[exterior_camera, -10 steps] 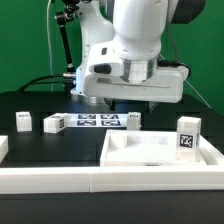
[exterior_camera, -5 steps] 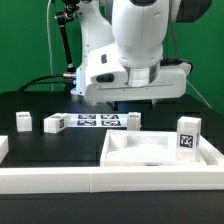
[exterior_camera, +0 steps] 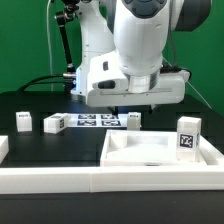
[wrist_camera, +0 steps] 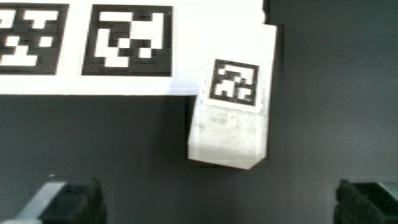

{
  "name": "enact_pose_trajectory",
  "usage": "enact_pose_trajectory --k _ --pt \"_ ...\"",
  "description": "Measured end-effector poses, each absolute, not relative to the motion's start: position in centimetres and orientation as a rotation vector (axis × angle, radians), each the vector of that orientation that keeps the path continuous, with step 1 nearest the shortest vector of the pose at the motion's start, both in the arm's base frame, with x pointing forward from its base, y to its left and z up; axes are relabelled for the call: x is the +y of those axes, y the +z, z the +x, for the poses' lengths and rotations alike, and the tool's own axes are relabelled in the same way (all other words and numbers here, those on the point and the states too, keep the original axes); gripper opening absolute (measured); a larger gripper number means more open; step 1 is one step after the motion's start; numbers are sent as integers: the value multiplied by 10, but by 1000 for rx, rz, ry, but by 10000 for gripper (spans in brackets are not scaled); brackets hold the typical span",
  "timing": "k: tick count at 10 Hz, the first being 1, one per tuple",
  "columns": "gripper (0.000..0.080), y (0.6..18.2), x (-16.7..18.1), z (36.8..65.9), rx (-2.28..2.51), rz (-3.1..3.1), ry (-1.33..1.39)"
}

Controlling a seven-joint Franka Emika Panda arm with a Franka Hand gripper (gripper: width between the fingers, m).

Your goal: Assemble square table

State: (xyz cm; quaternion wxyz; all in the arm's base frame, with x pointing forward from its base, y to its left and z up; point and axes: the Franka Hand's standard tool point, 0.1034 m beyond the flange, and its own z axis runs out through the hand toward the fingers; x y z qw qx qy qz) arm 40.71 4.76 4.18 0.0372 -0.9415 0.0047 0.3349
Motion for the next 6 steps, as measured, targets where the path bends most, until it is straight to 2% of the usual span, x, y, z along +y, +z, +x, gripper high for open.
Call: enact_pose_trajectory --k 6 --pt "649 33 47 392 22 -2655 1521"
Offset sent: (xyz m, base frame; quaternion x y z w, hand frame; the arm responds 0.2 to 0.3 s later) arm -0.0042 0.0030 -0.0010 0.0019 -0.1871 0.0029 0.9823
